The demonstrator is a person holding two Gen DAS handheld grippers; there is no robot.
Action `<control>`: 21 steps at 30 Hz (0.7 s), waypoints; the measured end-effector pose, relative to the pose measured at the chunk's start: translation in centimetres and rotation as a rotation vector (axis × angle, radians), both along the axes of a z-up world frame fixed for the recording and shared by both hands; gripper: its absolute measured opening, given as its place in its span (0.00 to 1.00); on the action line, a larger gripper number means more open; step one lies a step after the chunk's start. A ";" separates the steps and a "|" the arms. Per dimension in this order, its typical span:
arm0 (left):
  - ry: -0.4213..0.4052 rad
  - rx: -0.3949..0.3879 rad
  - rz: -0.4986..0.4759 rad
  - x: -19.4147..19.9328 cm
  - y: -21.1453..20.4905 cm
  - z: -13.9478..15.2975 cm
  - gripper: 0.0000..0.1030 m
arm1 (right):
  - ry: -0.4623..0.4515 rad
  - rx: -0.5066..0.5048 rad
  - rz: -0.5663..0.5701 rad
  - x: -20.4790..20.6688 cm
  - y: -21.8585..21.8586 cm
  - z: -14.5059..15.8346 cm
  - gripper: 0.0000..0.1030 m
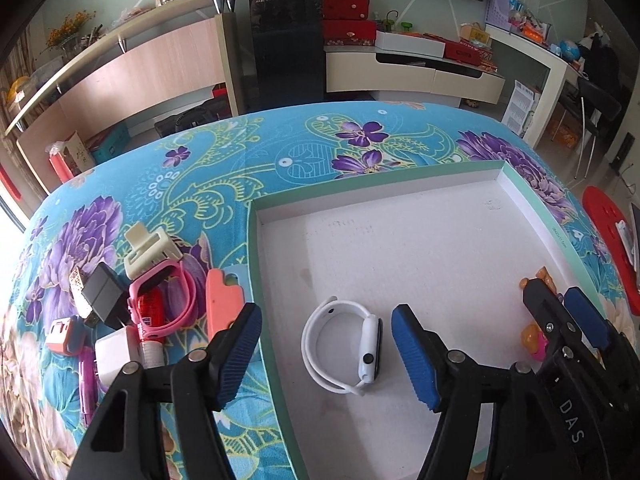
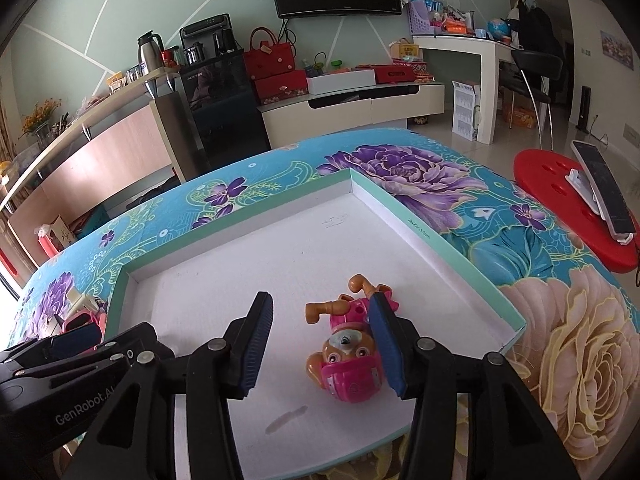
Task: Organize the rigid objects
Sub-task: 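Release the toy dog in the tray with right while left drops the watch band there, then move the right gripper to the black toy car while left returns to the pile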
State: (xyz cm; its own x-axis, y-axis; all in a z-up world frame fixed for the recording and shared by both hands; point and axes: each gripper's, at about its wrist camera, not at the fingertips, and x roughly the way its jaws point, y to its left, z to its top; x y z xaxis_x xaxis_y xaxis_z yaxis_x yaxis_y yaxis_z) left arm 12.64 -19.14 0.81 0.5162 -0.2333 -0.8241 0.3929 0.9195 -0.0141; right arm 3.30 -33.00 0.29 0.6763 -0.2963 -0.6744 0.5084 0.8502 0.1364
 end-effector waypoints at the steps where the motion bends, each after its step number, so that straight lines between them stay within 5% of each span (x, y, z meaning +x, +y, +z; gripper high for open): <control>1: -0.004 -0.002 0.009 0.0 0.4 0.1 0.75 | 0.000 -0.004 0.006 0.0 0.1 0.0 0.55; 6: -0.046 -0.002 0.081 0.0 2.5 0.8 1.00 | -0.010 -0.022 0.017 0.2 0.7 0.3 0.69; 11: -0.070 0.023 0.152 0.2 4.6 0.8 1.00 | -0.011 -0.051 0.058 0.7 1.8 0.6 0.83; 21: -0.074 -0.004 0.280 0.8 8.6 0.6 1.00 | 0.044 -0.091 0.093 1.7 3.3 0.3 0.85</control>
State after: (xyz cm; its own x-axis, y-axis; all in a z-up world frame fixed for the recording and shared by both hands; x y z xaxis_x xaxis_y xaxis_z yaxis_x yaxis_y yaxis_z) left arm 13.46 -10.53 1.43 0.6193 -0.0760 -0.7815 0.1234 0.9924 0.0013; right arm 5.03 -29.67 0.58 0.6743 -0.2949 -0.6771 0.4310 0.9016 0.0365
